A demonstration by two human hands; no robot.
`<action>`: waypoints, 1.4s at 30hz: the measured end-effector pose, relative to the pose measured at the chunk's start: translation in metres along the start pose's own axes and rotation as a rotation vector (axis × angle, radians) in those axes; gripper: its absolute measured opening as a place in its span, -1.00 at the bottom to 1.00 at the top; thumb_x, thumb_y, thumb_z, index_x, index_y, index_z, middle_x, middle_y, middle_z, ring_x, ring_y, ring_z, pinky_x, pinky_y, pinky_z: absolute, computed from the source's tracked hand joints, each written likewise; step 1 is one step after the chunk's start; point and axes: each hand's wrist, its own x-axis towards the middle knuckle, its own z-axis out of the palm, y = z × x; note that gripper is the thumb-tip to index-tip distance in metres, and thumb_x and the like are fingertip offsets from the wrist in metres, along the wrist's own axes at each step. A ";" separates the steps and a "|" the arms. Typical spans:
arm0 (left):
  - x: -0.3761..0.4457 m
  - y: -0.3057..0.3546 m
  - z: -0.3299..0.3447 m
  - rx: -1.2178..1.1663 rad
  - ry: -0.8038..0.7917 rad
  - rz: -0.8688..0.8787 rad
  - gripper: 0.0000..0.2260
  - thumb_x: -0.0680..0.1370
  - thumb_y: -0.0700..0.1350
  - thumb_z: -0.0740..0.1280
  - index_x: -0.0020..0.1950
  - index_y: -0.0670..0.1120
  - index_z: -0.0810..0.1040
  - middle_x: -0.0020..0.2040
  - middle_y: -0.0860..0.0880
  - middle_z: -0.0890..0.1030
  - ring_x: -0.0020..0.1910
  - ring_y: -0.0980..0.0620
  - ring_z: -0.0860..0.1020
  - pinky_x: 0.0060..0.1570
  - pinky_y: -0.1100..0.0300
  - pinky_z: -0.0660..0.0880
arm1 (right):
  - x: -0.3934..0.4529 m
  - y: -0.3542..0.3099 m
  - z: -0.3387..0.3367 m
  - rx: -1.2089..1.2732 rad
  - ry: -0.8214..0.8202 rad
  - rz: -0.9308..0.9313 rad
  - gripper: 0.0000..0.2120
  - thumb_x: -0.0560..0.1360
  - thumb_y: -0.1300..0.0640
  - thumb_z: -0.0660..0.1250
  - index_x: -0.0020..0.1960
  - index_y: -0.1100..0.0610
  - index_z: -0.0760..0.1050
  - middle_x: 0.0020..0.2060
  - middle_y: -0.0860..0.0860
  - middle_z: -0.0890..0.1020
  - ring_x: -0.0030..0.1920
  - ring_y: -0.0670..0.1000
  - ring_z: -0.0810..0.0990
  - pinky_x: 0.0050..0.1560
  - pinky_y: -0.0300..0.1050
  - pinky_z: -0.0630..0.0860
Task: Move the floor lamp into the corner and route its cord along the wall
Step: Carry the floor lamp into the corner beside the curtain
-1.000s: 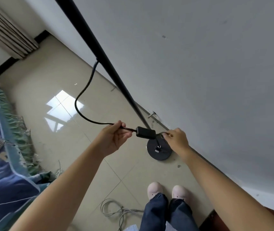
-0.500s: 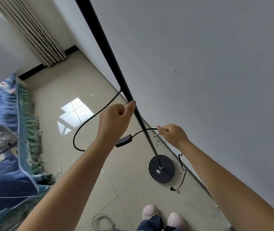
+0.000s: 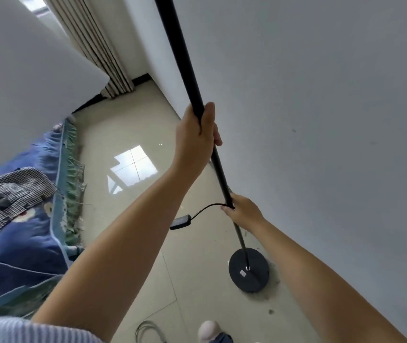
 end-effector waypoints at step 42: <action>0.639 -0.337 -0.514 -0.111 0.501 0.042 -0.67 0.63 -0.15 0.08 -0.35 -0.02 0.26 -0.60 0.03 0.33 -0.79 0.23 0.30 -0.76 0.42 0.25 | 0.705 -0.513 0.208 -0.393 -0.257 -0.495 -0.78 0.45 0.23 0.21 -0.33 0.16 0.24 -0.38 0.07 0.40 -0.27 0.10 0.39 -0.24 -0.11 0.28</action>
